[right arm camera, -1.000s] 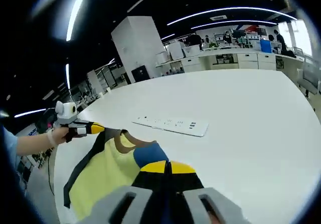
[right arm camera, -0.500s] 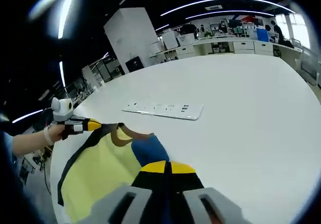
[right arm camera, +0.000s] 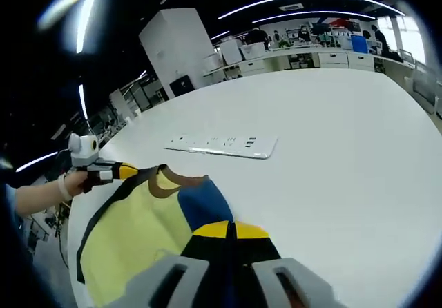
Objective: Fold the garment on the visible template until the final outline fits inside the template.
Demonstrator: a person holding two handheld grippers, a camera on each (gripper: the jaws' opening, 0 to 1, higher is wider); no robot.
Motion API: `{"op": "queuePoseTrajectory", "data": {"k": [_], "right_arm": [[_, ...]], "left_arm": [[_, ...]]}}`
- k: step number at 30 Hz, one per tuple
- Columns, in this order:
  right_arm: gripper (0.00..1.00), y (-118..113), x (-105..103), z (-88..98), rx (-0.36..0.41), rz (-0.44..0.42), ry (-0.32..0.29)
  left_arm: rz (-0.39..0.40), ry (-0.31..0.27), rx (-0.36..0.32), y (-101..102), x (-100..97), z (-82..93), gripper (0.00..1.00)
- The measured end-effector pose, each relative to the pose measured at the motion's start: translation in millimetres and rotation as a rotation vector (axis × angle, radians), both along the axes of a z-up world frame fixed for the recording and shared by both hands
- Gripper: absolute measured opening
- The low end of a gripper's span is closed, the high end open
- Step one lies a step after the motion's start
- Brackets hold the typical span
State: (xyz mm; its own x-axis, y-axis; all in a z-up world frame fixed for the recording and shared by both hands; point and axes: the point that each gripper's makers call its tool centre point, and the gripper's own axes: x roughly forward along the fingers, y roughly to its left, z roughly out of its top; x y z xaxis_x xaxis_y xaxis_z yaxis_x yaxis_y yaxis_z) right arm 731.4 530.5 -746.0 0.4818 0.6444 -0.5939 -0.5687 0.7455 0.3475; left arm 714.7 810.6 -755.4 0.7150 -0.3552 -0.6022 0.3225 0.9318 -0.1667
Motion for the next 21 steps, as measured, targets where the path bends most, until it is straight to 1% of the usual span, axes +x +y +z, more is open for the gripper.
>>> {"op": "queuePoseTrajectory", "data": {"k": [4, 5, 6, 7, 8, 9, 10, 11, 12, 13, 14, 15, 16, 17, 18, 19, 21], "right_arm": [[0.0, 0, 3, -9.0, -0.023, -0.006, 0.001], [0.0, 0, 2, -9.3, -0.022, -0.002, 0.002], [0.0, 3, 1, -7.1, -0.005, 0.009, -0.002], [0.0, 5, -1, -5.0, 0.007, 0.018, -0.007], [0.0, 9, -2, -0.6, 0.024, 0.037, -0.031], [0.0, 8, -2, 0.3, 0.013, 0.033, -0.043], [0.0, 8, -1, 1.9, 0.004, 0.036, -0.069], [0.0, 9, -2, 2.0, 0.004, 0.039, -0.068], [0.01, 11, -3, 3.4, 0.014, 0.046, -0.069], [0.08, 12, -4, 3.9, 0.017, 0.046, -0.07], [0.13, 13, -5, 5.2, 0.019, 0.049, -0.079], [0.17, 13, -4, 5.7, 0.011, 0.049, -0.087], [0.2, 13, -4, 7.3, -0.001, 0.058, -0.109], [0.23, 13, -4, 9.0, 0.004, 0.059, -0.114], [0.26, 13, -4, 9.7, 0.005, 0.054, -0.114], [0.34, 12, -2, 11.8, 0.004, 0.047, -0.128], [0.46, 13, -2, 14.4, -0.001, 0.049, -0.15]], "left_arm": [[0.01, 0.001, 0.001, 0, 2.2, -3.3, 0.0], [0.012, 0.001, 0.001, 0, 2.2, -3.4, 0.0], [0.015, 0.0, 0.0, 0, 2.3, -3.1, 0.0], [0.014, -0.01, -0.005, -1, 2.7, -0.5, 0.0], [0.014, -0.019, -0.002, 0, 3.0, 1.1, 0.05], [0.019, -0.038, 0.007, 1, 5.3, 4.2, 0.16], [0.025, -0.034, 0.027, 4, 5.5, 3.4, 0.26], [0.041, -0.027, 0.043, 7, 6.9, 2.9, 0.35], [0.031, -0.042, 0.041, 6, 7.9, 5.1, 0.44], [0.028, -0.051, 0.039, 6, 8.2, 6.9, 0.46], [0.027, -0.047, 0.04, 6, 6.5, 9.3, 0.47], [0.019, -0.057, 0.038, 5, 6.6, 11.7, 0.49], [0.002, -0.067, 0.032, 2, 6.8, 14.2, 0.51], [-0.001, -0.064, 0.036, 1, 6.6, 14.2, 0.54], [-0.024, -0.072, 0.04, -2, 6.1, 15.5, 0.58], [-0.046, -0.081, 0.04, -5, 5.7, 16.8, 0.62], [-0.068, -0.085, 0.056, -9, 2.8, 17.8, 0.7]]}}
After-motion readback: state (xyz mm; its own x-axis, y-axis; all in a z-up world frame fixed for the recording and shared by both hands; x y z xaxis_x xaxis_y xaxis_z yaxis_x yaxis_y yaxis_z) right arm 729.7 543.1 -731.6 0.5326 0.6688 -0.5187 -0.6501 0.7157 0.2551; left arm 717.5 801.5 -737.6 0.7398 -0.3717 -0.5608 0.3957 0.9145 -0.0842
